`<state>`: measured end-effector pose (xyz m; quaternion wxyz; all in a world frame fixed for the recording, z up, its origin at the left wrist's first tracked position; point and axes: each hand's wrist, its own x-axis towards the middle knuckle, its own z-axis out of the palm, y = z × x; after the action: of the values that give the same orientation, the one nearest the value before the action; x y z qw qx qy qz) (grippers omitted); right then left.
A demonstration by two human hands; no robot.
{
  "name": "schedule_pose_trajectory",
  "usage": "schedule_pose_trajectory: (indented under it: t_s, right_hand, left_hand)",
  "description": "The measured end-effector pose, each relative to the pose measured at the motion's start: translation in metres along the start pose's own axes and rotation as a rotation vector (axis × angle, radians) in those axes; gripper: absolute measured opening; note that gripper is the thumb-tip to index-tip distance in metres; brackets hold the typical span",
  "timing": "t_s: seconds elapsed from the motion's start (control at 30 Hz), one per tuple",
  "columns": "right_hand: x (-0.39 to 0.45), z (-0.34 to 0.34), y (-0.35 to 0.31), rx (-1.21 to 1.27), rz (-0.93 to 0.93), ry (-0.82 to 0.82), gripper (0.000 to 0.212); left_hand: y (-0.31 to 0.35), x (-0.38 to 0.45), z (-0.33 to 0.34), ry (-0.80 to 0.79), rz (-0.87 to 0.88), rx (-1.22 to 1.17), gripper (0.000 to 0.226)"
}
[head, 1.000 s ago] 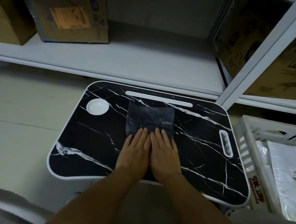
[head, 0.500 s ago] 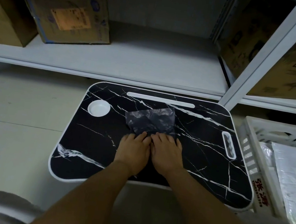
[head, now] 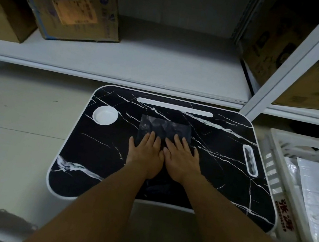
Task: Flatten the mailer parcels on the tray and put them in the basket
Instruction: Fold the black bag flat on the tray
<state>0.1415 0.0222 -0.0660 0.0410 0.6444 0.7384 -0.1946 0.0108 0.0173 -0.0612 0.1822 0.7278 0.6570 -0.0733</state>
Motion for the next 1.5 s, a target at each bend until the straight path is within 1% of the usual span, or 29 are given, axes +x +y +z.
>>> schedule_pose_trajectory:
  t_s: [0.2,0.27,0.3,0.37,0.43,0.47,0.53,0.6,0.7,0.87,0.93,1.07,1.13,1.2,1.23,1.3,1.33,1.37,1.4,1.43,1.47,1.5]
  right_hand:
    - [0.006,-0.005,-0.004,-0.022,0.044,-0.04,0.054]
    - [0.004,-0.006,-0.009,-0.044,0.101,-0.019,0.057]
    - [0.002,-0.006,-0.011,-0.041,0.137,0.019,0.059]
    - [-0.008,-0.005,-0.017,-0.019,0.191,0.137,0.057]
    - [-0.021,-0.002,-0.021,0.0,0.188,0.27,0.052]
    - [-0.03,-0.001,-0.024,-0.003,0.172,0.308,0.052]
    - [-0.048,0.004,-0.029,-0.023,0.131,0.334,0.058]
    - [-0.064,0.013,-0.032,-0.025,0.092,0.354,0.061]
    - [-0.081,0.025,-0.032,-0.051,0.065,0.36,0.058]
    - [-0.107,0.042,-0.036,-0.128,0.019,0.292,0.055]
    - [-0.113,0.054,-0.034,-0.118,0.009,0.238,0.058]
    - [-0.116,0.056,-0.025,-0.112,-0.052,0.104,0.06]
    - [-0.114,0.054,-0.022,-0.146,-0.088,0.13,0.063]
    - [-0.111,0.056,-0.021,-0.137,-0.096,0.163,0.06]
    - [-0.108,0.056,-0.022,-0.145,-0.09,0.205,0.058]
    - [-0.096,0.054,-0.022,-0.175,-0.117,0.299,0.047]
    - [-0.091,0.047,-0.023,-0.193,-0.127,0.363,0.038]
    - [-0.088,0.037,-0.027,-0.193,-0.122,0.385,0.031]
    - [-0.086,0.027,-0.032,-0.196,-0.125,0.356,0.031]
    - [-0.079,0.022,-0.033,-0.213,-0.129,0.349,0.035]
    - [-0.074,0.023,-0.031,-0.242,-0.122,0.378,0.04]
    - [-0.073,0.026,-0.031,-0.265,-0.098,0.374,0.044]
  left_hand:
    - [0.004,0.0,-0.008,-0.061,-0.066,0.041,0.055]
    - [0.006,-0.004,-0.01,-0.074,-0.122,0.052,0.055]
    - [0.007,-0.006,-0.011,-0.064,-0.15,0.043,0.055]
    - [0.008,-0.015,-0.009,0.014,-0.171,0.008,0.058]
    - [0.009,-0.026,-0.001,0.148,-0.153,-0.001,0.061]
    - [0.009,-0.033,0.003,0.198,-0.133,0.001,0.062]
    - [0.008,-0.047,0.011,0.229,-0.087,0.004,0.061]
    - [0.007,-0.061,0.016,0.22,-0.045,0.02,0.059]
    - [0.005,-0.081,0.022,0.213,0.021,0.058,0.058]
    - [0.003,-0.108,0.039,0.171,0.178,0.163,0.064]
    - [0.001,-0.113,0.046,0.152,0.214,0.197,0.067]
    - [-0.008,-0.112,0.056,0.122,0.233,0.153,0.061]
    - [-0.009,-0.11,0.057,0.108,0.247,0.136,0.06]
    - [-0.01,-0.108,0.056,0.098,0.253,0.09,0.059]
    - [-0.009,-0.107,0.054,0.111,0.266,0.057,0.058]
    - [-0.008,-0.101,0.047,0.167,0.282,-0.02,0.053]
    - [-0.007,-0.094,0.043,0.202,0.267,-0.063,0.047]
    - [-0.005,-0.087,0.038,0.237,0.243,-0.094,0.043]
    - [-0.003,-0.078,0.033,0.272,0.227,-0.08,0.043]
    - [-0.001,-0.072,0.028,0.305,0.209,-0.03,0.045]
    - [0.0,-0.067,0.026,0.329,0.188,0.039,0.047]
    - [0.001,-0.066,0.025,0.341,0.164,0.107,0.049]
